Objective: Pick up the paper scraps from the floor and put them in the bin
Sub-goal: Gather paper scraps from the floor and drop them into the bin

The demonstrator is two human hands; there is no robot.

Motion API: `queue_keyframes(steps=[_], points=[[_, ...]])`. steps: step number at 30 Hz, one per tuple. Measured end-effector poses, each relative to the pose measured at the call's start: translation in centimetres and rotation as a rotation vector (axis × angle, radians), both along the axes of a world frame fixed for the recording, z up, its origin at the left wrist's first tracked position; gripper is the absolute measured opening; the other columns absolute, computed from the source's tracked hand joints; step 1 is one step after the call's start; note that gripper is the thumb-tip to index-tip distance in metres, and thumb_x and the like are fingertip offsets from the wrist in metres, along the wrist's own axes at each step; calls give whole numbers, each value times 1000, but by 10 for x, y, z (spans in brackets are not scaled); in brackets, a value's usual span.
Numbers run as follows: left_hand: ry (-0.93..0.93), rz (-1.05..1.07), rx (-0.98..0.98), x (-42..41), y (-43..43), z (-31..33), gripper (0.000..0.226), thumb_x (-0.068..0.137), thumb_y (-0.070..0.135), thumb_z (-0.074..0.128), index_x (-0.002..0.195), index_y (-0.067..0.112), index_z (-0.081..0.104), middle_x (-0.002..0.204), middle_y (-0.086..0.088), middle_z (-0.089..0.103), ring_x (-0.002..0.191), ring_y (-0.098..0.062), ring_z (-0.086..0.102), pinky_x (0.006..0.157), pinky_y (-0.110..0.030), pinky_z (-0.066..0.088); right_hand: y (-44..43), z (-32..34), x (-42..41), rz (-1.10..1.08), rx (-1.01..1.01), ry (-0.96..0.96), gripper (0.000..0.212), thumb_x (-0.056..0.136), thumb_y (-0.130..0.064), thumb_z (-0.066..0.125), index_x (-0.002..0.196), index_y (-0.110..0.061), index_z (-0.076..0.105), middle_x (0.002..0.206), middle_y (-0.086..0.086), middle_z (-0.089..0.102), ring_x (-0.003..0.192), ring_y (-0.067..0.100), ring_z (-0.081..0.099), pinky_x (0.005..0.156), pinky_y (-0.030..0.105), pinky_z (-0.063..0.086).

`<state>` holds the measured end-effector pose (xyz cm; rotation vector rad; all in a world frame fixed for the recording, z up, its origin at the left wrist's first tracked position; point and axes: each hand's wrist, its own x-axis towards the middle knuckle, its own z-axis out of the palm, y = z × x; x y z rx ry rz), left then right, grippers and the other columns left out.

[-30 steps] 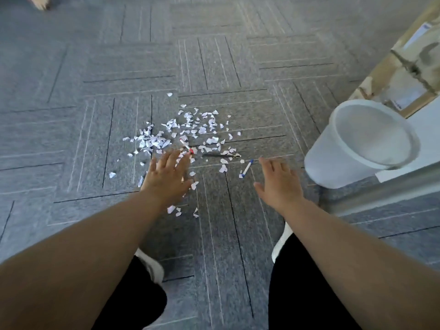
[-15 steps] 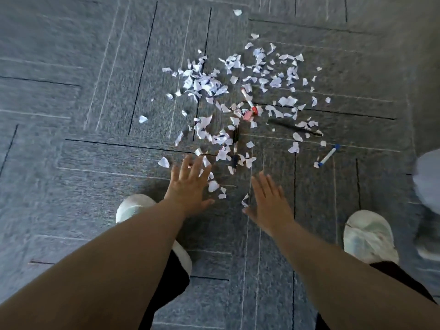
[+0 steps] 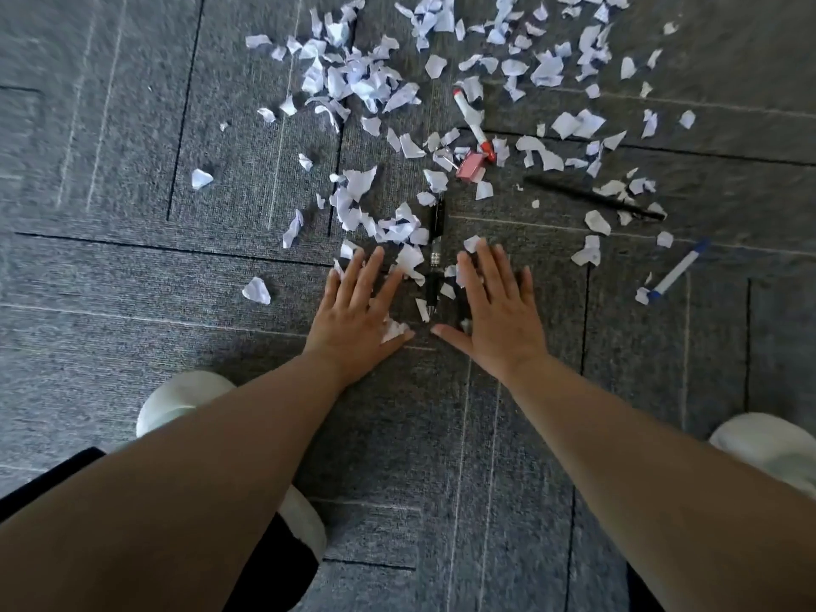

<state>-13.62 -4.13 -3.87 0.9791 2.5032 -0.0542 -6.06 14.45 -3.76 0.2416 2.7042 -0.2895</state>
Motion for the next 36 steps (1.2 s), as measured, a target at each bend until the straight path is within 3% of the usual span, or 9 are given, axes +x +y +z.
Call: queue_keyframes(steps=[6, 12, 15, 18, 22, 24, 32, 36], points=[[80, 5, -45, -59, 21, 5, 69, 91, 56, 15, 130, 25, -32, 139, -1, -38, 128, -21, -34, 108, -44, -16, 21, -1, -44, -18, 12, 31, 86, 86, -64, 33, 146, -20, -11, 155, 3, -17, 141, 22, -18, 114, 43, -6], [15, 96, 57, -78, 32, 15, 73, 91, 57, 26, 143, 26, -16, 153, -1, -19, 139, -23, -20, 113, -46, -8, 26, 2, -56, -153, -76, 105, 80, 87, -61, 31, 147, -18, -1, 156, 4, -7, 143, 21, -9, 117, 43, 0], [27, -144, 108, -66, 21, 15, 84, 77, 72, 22, 143, 29, -10, 154, -3, -9, 140, -28, -12, 113, -56, -1, 28, 6, -33, 54, -83, 99, 94, 77, -76, 21, 146, -18, -5, 155, 5, -8, 141, 20, -11, 115, 42, -3], [89, -340, -31, -56, 6, 4, 89, 74, 80, 8, 143, 25, -6, 150, -9, 0, 138, -36, -1, 104, -62, 2, 32, 1, -15, 170, -34, 0, 107, 67, -83, 28, 145, -19, -8, 154, 6, -8, 141, 23, -10, 114, 50, 3], [54, -165, -36, -61, 13, -3, 79, 77, 74, 8, 131, 33, -32, 146, -4, -27, 134, -30, -28, 104, -54, -16, 28, -3, -33, 106, -15, 2, 105, 70, -82, 23, 142, -17, -19, 149, 3, -23, 138, 19, -23, 112, 44, -10], [41, -119, -23, -69, 27, -3, 72, 81, 66, 8, 128, 34, -36, 142, -1, -36, 130, -25, -33, 103, -51, -19, 26, -2, -51, 52, -36, 28, 103, 76, -76, 29, 142, -14, -19, 149, 2, -25, 136, 19, -26, 111, 41, -14], [-9, 65, 55, -105, 67, 7, 59, 97, 42, 20, 129, 38, -30, 139, 4, -35, 129, -22, -32, 101, -48, -13, 50, -3, -103, -11, -17, 103, 88, 86, -64, 33, 145, -17, -12, 155, 6, -17, 141, 22, -18, 113, 38, -9], [-43, 41, 14, -113, 72, 9, 57, 99, 33, 24, 142, 35, -13, 149, 7, -25, 137, -24, -24, 107, -49, -7, 60, -3, -118, -39, -27, 101, 82, 88, -60, 34, 146, -23, -11, 155, 7, -12, 141, 25, -16, 115, 39, -6]])
